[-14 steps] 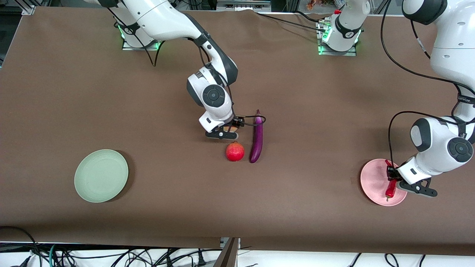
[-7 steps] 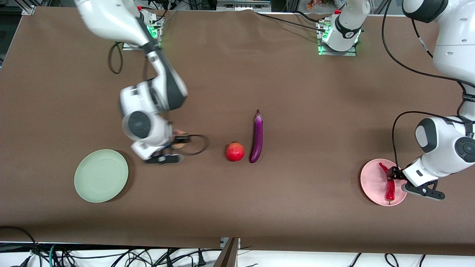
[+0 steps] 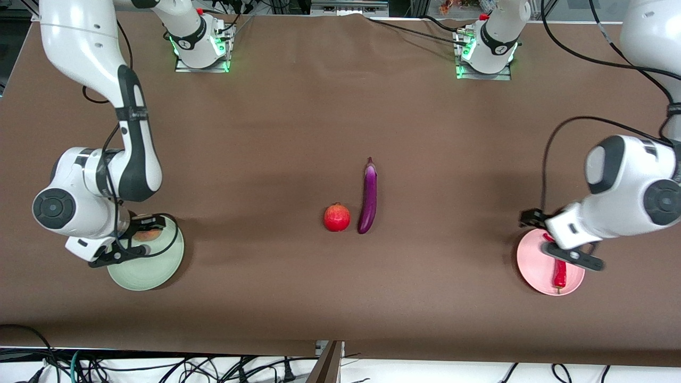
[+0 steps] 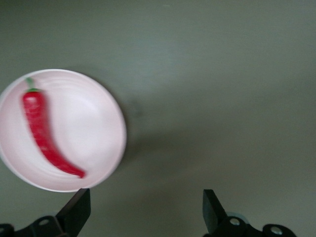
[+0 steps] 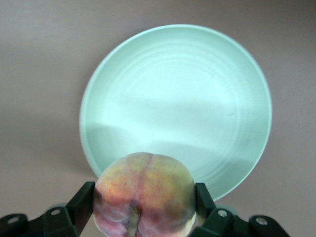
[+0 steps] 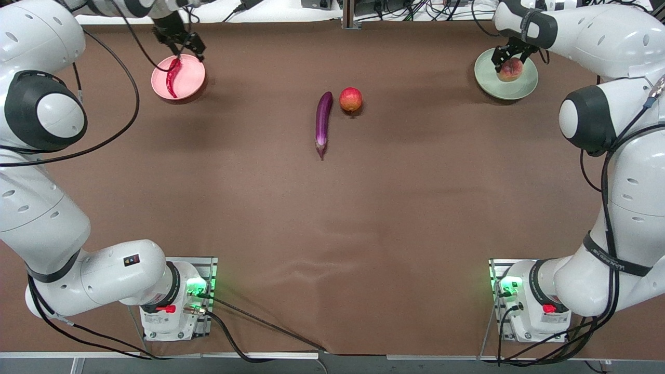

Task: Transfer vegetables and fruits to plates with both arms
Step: 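Carry the peach onto the green plate with the right gripper and release, then reach and grasp the purple eggplant with the left gripper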

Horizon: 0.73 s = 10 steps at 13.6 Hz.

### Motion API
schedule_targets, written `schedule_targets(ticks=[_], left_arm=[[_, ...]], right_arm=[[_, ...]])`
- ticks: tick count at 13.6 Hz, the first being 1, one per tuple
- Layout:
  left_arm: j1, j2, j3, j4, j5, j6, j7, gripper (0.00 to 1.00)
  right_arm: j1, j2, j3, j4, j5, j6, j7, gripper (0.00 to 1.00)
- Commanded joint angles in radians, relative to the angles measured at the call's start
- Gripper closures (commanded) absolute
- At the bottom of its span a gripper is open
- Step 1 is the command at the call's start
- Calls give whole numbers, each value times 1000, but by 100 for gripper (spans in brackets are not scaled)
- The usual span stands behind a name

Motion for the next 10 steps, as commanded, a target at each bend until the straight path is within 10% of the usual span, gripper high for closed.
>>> schedule_targets(ticks=[1,6,7,9,10], left_arm=[[4,-12,-127,-50,1,-63,-31,0],[-197,75,-164,-55,16,82,-239,0],[-244,90,-161,-55,20,111,-323,0],[-329,109,-140,-55,56,157,-456,0],[-359,136,-127,-57,89,194,-493,0]], right_arm=[[-11,41,9,-2,17,107,-13,65],[-39,79,17,-5,34,161,-32,63],[-40,84,18,-5,45,170,-32,55],[-40,88,17,-2,106,172,-33,0],[-42,87,17,4,105,167,-45,0]])
